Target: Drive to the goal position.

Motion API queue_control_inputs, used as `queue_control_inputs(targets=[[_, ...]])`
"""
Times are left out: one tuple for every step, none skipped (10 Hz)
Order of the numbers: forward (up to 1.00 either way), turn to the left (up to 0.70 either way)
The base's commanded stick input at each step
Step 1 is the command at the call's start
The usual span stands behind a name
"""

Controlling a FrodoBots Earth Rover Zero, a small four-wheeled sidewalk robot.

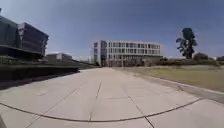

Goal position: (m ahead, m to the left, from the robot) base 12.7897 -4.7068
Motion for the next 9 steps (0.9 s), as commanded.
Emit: queue_control_inputs(targets=[[0.7,0.01],[0.7,0.01],[0.7,0.01],[0.7,0.01],[0.7,0.01],[0.7,0.01],[0.7,0.01],[0.7,0.01],[0.7,0.01]])
